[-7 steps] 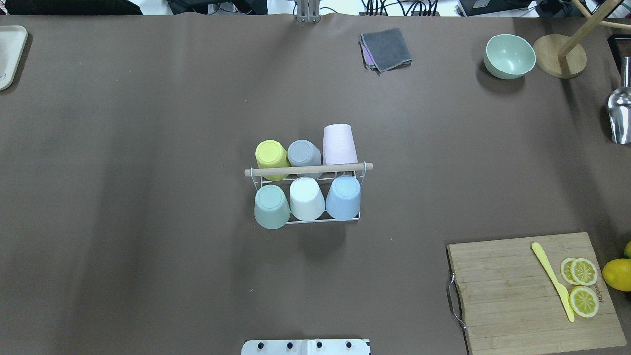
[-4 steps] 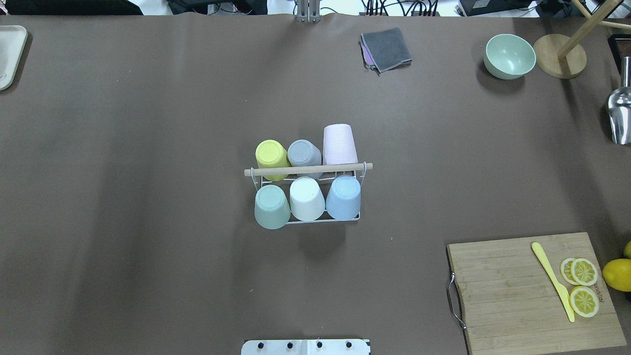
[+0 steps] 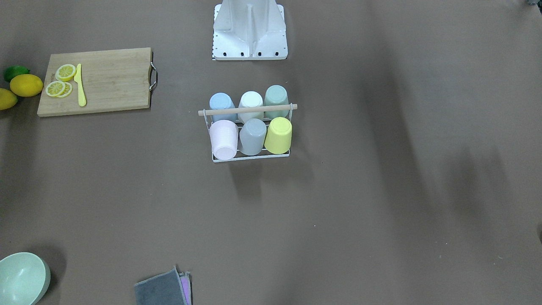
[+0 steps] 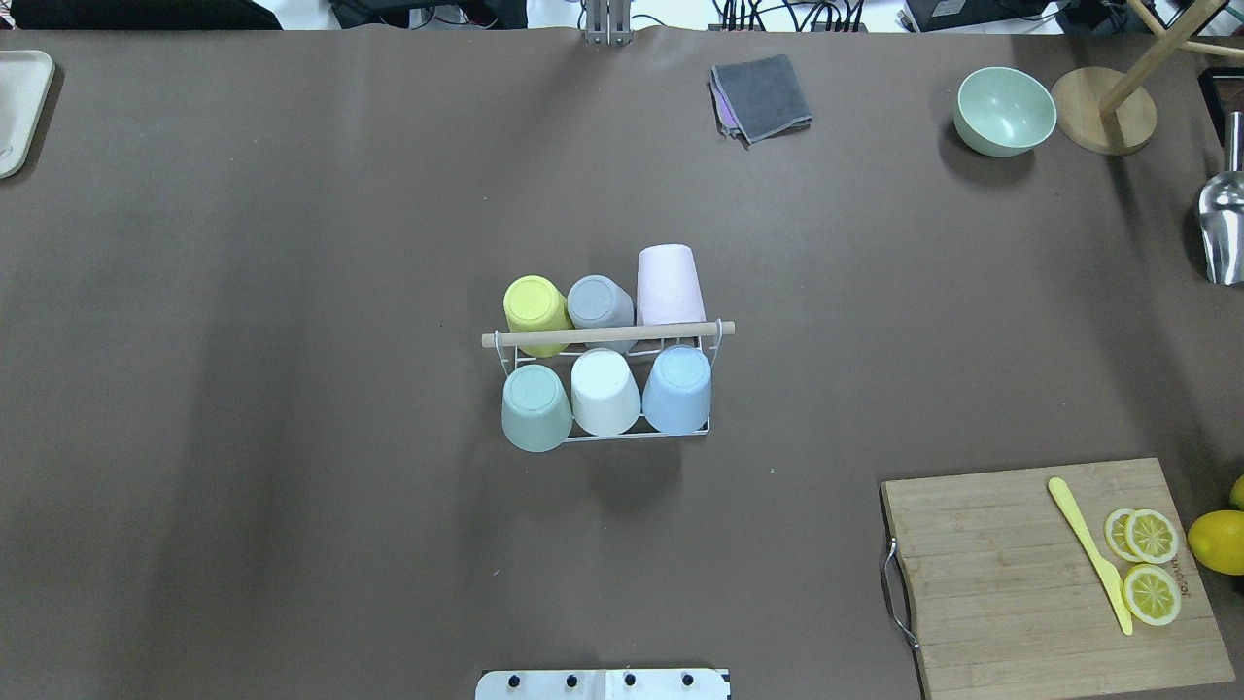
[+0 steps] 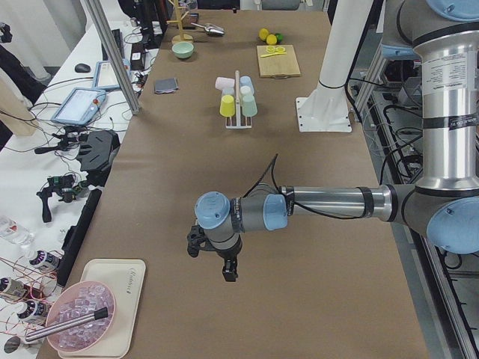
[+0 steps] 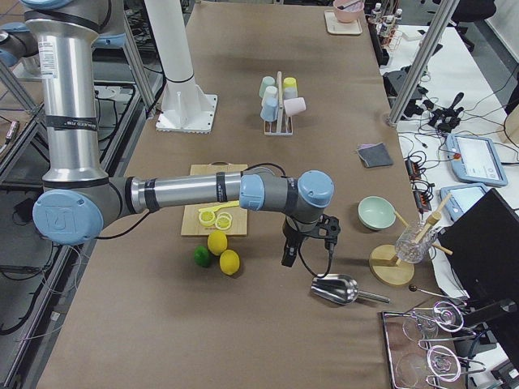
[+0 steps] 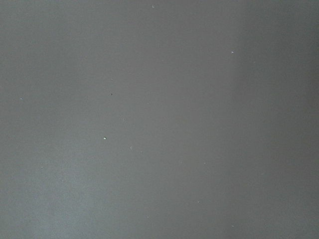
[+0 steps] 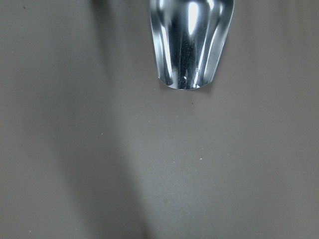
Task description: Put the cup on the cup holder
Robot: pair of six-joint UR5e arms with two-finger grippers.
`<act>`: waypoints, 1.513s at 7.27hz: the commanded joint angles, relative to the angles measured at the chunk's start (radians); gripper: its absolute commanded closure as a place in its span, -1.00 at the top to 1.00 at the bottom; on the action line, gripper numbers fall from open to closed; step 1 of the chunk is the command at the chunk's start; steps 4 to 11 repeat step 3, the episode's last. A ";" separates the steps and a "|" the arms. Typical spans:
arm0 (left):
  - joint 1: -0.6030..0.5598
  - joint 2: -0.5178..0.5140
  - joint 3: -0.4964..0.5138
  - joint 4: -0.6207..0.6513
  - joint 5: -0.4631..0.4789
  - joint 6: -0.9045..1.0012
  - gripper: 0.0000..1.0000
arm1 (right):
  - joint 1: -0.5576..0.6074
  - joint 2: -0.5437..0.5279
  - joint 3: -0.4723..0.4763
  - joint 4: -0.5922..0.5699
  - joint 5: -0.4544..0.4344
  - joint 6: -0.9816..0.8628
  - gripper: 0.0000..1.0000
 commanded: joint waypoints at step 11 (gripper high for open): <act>0.000 0.002 0.000 -0.001 -0.001 0.040 0.93 | 0.000 0.000 0.005 0.000 0.009 0.000 0.99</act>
